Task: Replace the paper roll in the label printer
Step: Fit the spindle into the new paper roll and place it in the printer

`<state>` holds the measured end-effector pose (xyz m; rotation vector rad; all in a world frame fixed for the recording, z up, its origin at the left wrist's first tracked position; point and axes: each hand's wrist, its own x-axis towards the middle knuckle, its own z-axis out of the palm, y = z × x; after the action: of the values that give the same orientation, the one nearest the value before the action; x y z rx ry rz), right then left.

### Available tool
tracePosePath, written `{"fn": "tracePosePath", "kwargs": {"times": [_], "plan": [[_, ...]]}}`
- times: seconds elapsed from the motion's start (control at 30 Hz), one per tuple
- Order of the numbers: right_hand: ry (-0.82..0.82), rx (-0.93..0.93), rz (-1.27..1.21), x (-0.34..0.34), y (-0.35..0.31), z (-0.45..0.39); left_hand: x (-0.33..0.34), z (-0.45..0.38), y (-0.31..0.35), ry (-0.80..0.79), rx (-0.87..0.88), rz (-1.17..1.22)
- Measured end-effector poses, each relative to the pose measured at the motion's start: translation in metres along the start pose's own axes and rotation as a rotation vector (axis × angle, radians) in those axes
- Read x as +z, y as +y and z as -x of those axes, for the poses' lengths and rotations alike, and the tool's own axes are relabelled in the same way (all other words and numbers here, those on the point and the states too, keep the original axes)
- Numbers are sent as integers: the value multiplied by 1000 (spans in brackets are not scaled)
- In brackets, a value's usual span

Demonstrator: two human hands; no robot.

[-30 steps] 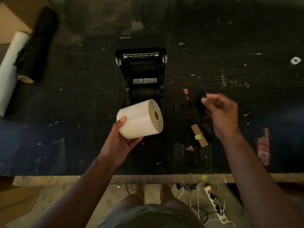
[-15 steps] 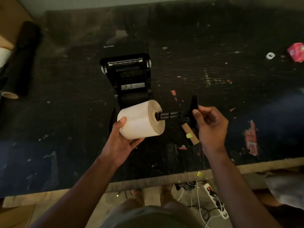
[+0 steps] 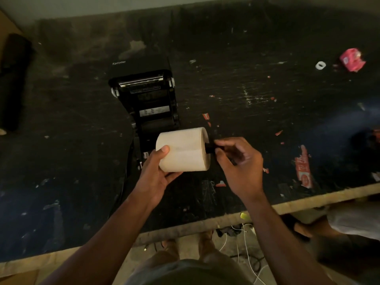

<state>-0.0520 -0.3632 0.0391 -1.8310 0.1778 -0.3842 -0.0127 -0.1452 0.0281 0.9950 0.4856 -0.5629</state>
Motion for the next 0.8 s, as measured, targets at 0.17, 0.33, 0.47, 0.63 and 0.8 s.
{"fn": "tracePosePath", "kwargs": {"times": [0.17,0.33,0.47,0.63,0.8], "plan": [[63,266,-142,0,17,-1,17,-7,-3,49,32,-78],[145,562,-340,5,28,8,36,-16,-9,130,108,-231],[102,740,-658,6,31,11,52,-27,-20,167,195,-362],[213,837,-761,-9,42,2,81,-42,-33,176,222,-539],[329,878,-853,-41,55,-15,121,-52,-38,125,219,-724]]}}
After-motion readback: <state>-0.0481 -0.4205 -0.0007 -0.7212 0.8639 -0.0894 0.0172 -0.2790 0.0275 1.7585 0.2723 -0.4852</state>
